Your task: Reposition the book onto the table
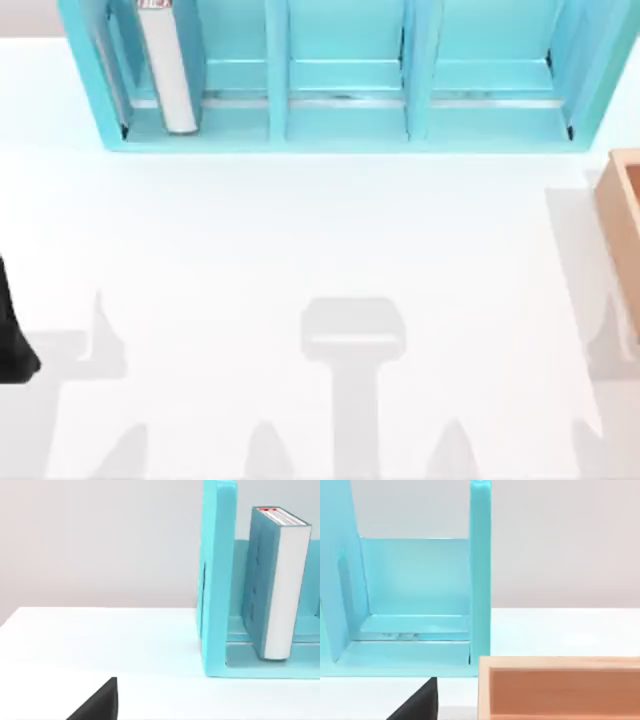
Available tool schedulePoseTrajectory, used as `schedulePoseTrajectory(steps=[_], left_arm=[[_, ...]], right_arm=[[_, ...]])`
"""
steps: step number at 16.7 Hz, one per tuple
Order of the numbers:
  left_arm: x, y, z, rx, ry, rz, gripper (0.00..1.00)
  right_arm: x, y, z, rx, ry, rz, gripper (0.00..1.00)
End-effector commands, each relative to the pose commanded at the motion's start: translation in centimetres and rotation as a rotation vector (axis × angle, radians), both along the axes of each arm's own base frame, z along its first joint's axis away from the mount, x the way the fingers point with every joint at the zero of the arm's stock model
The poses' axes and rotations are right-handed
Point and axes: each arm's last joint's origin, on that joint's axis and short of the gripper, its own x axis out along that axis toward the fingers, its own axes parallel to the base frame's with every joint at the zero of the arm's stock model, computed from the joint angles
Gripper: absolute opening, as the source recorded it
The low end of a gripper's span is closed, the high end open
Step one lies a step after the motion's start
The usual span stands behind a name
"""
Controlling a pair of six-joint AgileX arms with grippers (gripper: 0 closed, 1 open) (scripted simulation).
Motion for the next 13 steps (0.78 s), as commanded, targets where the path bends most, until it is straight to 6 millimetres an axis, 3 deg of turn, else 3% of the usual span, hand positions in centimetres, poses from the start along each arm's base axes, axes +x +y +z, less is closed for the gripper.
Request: schedulePoseTrajectory(steps=[4, 8, 11, 13], left_arm=[[0.1, -0.1, 0.7, 0.000, -0.019, -0.005, 1.00], [1.1, -0.5, 4.0, -0.005, -0.083, -0.021, 1.00], [3.5, -1.1, 6.4, -0.012, -0.094, -0.027, 1.00], [6.3, -1.7, 7.2, -0.015, -0.067, -0.028, 1.00]], right_arm=[[0.0, 0.0, 0.0, 0.000, 0.000, 0.000, 1.00], [0.0, 0.0, 0.0, 0.000, 0.000, 0.000, 1.00], [0.0, 0.0, 0.0, 0.000, 0.000, 0.000, 1.00], [0.0, 0.0, 0.0, 0.000, 0.000, 0.000, 1.00]])
